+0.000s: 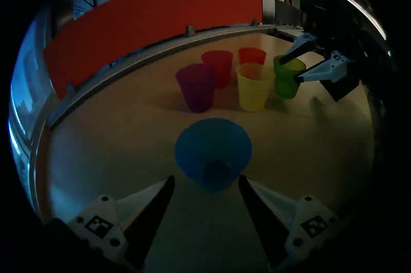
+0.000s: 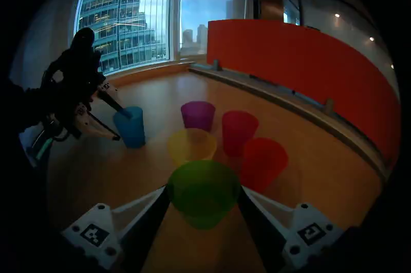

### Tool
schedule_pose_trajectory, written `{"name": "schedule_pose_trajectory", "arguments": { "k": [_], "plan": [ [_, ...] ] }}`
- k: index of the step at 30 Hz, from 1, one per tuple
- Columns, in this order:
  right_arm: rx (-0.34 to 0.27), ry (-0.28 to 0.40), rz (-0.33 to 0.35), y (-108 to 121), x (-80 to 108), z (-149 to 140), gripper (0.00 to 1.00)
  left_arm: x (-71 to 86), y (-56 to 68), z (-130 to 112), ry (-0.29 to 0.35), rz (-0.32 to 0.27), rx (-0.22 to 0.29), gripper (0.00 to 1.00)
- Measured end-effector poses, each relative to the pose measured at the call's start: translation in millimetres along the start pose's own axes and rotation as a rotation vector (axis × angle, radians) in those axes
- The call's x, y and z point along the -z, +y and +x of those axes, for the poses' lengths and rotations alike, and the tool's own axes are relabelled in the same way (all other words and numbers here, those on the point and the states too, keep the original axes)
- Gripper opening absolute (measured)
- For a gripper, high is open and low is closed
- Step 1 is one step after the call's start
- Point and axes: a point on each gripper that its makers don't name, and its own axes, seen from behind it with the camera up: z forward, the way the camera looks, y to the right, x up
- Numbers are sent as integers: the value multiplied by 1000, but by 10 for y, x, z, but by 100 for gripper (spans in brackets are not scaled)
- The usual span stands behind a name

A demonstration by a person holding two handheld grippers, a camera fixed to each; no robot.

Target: Pour water

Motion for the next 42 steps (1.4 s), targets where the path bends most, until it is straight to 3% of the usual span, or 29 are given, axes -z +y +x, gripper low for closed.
{"name": "schedule_pose_trajectory", "arguments": {
  "k": [27,42],
  "plan": [
    [-16,-9,-16,-9,9,-187,96,219,36,-30,21,13,19,92],
    [-41,-7,-64,22,217,-317,100,349,9,7,55,48,44,92]
  ]
}}
